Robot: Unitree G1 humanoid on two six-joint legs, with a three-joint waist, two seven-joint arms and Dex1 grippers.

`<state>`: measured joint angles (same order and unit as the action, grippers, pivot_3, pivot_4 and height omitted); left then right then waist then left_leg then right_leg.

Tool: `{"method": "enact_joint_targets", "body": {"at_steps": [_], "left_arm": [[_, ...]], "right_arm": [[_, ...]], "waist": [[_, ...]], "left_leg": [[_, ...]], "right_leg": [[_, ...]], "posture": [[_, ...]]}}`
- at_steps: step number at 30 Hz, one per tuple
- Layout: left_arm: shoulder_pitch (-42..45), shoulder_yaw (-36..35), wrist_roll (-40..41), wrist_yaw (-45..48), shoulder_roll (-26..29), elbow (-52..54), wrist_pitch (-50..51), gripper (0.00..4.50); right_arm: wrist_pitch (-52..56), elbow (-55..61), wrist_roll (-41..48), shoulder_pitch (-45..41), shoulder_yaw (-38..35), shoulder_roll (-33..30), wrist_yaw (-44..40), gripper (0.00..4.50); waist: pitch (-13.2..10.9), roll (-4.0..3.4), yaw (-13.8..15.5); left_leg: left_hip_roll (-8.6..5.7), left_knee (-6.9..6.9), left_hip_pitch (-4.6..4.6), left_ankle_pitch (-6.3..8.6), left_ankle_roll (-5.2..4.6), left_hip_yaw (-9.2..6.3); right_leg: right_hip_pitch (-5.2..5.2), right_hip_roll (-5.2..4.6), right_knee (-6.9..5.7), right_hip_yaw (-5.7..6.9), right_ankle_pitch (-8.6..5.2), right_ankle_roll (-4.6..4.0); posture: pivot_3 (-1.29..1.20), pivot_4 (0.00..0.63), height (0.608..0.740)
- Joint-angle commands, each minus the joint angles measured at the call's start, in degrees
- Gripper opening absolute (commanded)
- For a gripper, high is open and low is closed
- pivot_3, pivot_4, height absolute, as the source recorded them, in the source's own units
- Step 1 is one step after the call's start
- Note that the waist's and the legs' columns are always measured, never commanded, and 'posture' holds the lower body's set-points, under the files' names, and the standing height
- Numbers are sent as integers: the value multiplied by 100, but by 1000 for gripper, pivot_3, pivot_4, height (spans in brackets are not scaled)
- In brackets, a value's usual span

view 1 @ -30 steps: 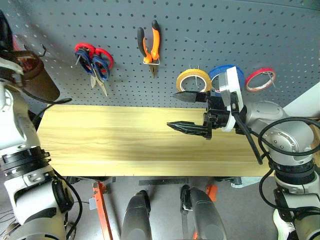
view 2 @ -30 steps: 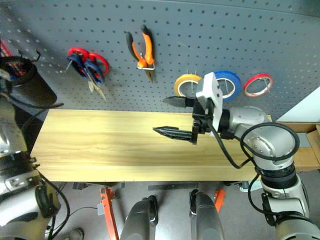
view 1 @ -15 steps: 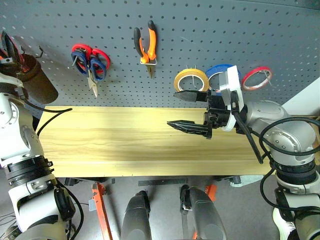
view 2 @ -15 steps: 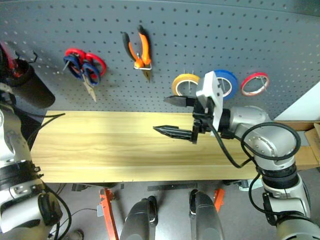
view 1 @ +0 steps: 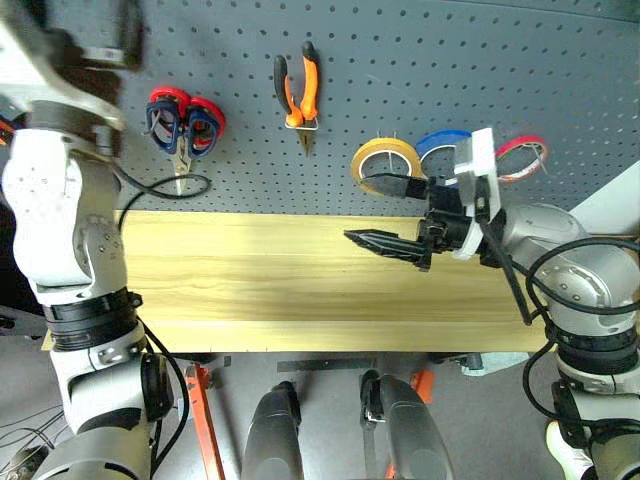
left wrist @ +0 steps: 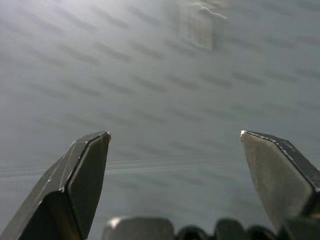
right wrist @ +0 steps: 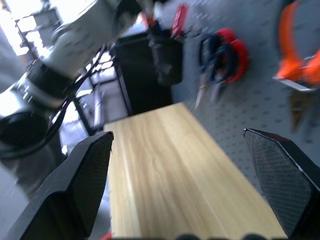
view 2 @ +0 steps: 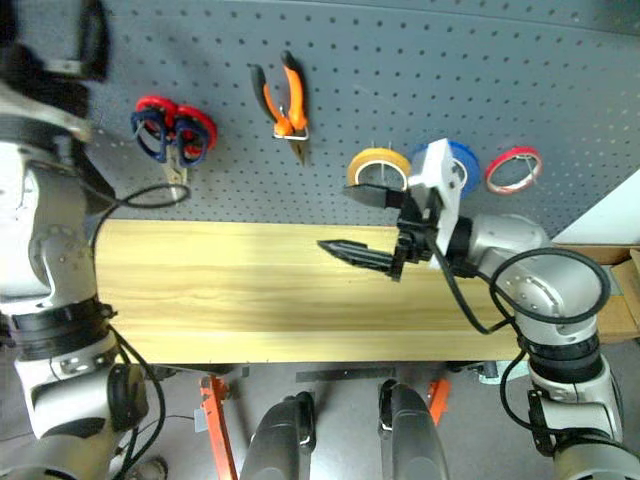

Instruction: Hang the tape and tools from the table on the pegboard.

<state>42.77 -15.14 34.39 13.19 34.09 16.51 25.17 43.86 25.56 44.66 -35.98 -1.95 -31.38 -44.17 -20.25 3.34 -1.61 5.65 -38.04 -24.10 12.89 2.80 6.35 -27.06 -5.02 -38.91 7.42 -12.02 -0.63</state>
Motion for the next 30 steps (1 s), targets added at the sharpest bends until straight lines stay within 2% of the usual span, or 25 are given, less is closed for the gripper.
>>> {"method": "enact_joint_targets", "body": {"at_steps": [1, 6, 8, 11, 14, 18, 24, 30], "left_arm": [[-437, -35, 1122, 489, 416, 1109, 1117, 4455], [-1159, -364, 2066, 317, 703, 1712, 1993, 4455], [-1521, -527, 2293, 85, 626, 1831, 2155, 4455], [-2518, -609, 2191, -296, 655, 2020, 2569, 4455], [-3428, -237, 1491, -271, 843, 2184, 2535, 4455], [-3938, 278, 434, -221, 732, 1751, 1946, 4455], [-4478, 931, -1043, 93, 385, 620, 529, 4455], [-4575, 949, -1668, 176, -275, -604, -500, 4455]], "right_arm": [[-51, 615, 208, 494, -366, -270, -10, 4500], [-237, 1019, 220, 1247, -492, -681, -277, 4500], [-314, 1062, 169, 1465, -493, -783, -374, 4500], [-540, 1061, -62, 1821, -406, -878, -486, 4500], [-779, 964, -309, 2102, -298, -790, -408, 4500], [-1261, 581, -961, 2398, -131, -265, 193, 4500], [-2257, -65, -1915, 3131, 87, 270, 559, 4500], [-3250, -1177, -2581, 3504, -37, 659, 884, 4500]], "waist": [[1, -1, -35], [2, 0, -41], [9, 0, -31], [83, -2, -29], [109, 6, -27], [222, 17, 9], [400, 2, -1], [616, 5, -33]], "left_leg": [[0, 1, 1, 0, 0, 2], [0, 7, 19, -3, 5, 2], [0, 4, 18, -4, -1, -5], [-1, 1, 20, -11, -16, -6], [-2, -1, 32, -15, -22, -7], [0, -1, 26, -24, -28, -27], [-12, 6, 23, -24, -30, -50], [-9, 7, 20, -22, -31, -52]], "right_leg": [[-1, 1, 1, -4, 0, 0], [-2, 10, -6, -17, -1, 2], [0, 12, -6, -17, -5, 13], [2, 12, -4, -22, 0, 16], [13, 15, -5, -23, 3, 16], [13, 25, -3, -21, 7, 9], [29, 31, 24, -18, 13, 0], [31, 34, 33, -10, 13, 0]], "posture": [[-93, 273, 740], [-92, 260, 740], [-93, 257, 740], [-93, 247, 740], [-92, 240, 740], [-102, 227, 740], [-138, 199, 740], [-157, 147, 740]]}}
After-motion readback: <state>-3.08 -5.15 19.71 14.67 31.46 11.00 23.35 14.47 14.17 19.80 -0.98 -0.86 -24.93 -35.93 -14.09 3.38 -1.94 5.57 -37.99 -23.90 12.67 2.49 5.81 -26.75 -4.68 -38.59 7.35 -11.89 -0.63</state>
